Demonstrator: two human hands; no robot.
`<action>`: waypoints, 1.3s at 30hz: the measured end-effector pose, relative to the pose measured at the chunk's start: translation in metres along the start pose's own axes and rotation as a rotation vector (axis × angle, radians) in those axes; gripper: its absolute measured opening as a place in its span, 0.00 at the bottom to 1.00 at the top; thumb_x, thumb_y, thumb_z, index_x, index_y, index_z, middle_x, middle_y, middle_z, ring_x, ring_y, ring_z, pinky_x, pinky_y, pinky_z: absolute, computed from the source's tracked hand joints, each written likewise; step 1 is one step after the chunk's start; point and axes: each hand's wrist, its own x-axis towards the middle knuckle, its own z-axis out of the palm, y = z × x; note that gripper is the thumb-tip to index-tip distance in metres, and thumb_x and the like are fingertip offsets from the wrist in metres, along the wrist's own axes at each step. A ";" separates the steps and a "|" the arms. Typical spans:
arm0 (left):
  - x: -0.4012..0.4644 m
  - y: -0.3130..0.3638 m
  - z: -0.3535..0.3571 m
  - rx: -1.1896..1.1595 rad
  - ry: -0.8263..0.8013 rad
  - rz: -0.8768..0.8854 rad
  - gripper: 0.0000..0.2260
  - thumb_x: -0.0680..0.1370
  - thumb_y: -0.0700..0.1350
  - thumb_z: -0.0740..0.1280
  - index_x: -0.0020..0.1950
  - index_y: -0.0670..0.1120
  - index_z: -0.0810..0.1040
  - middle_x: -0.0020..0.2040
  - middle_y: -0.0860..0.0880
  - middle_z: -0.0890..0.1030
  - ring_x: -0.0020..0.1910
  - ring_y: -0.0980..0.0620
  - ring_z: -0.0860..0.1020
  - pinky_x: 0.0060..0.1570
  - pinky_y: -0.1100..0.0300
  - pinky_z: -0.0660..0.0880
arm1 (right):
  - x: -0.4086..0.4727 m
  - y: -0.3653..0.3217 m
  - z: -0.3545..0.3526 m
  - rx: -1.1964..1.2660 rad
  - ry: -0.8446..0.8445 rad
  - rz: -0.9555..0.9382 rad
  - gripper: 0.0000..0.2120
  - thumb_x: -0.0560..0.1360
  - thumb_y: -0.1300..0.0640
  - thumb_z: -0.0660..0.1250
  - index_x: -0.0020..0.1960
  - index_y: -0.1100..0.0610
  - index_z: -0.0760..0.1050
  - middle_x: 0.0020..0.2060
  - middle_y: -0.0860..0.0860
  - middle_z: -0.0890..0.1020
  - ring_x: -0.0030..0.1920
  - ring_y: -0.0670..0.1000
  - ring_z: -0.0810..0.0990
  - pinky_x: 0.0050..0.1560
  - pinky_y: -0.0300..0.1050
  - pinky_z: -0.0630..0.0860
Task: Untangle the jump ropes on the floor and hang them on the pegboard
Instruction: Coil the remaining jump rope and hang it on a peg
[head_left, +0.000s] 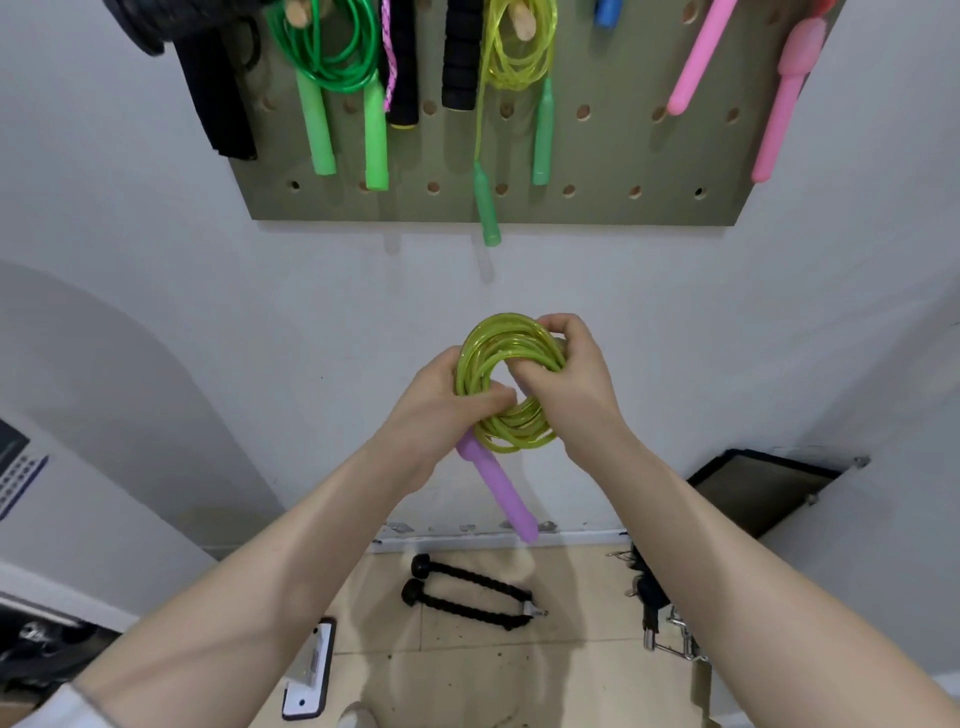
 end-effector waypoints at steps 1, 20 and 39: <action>0.004 0.003 -0.005 -0.035 0.023 0.022 0.08 0.74 0.36 0.68 0.51 0.41 0.75 0.37 0.47 0.81 0.34 0.53 0.78 0.29 0.66 0.72 | 0.001 -0.001 0.006 0.089 0.012 0.031 0.12 0.71 0.62 0.67 0.51 0.51 0.70 0.35 0.51 0.77 0.34 0.48 0.75 0.37 0.43 0.74; 0.040 0.196 -0.147 0.453 -0.195 0.574 0.15 0.70 0.41 0.73 0.54 0.50 0.75 0.41 0.47 0.83 0.38 0.52 0.82 0.41 0.59 0.79 | 0.085 -0.186 0.053 -0.047 -0.581 -0.482 0.22 0.67 0.52 0.70 0.59 0.48 0.70 0.49 0.46 0.80 0.49 0.44 0.79 0.50 0.40 0.78; 0.052 0.336 -0.243 0.179 0.125 0.937 0.14 0.74 0.41 0.69 0.58 0.48 0.72 0.41 0.51 0.77 0.37 0.57 0.78 0.35 0.64 0.76 | 0.131 -0.389 0.126 -0.061 -0.087 -1.111 0.11 0.77 0.60 0.64 0.56 0.48 0.71 0.43 0.42 0.80 0.43 0.43 0.79 0.45 0.38 0.74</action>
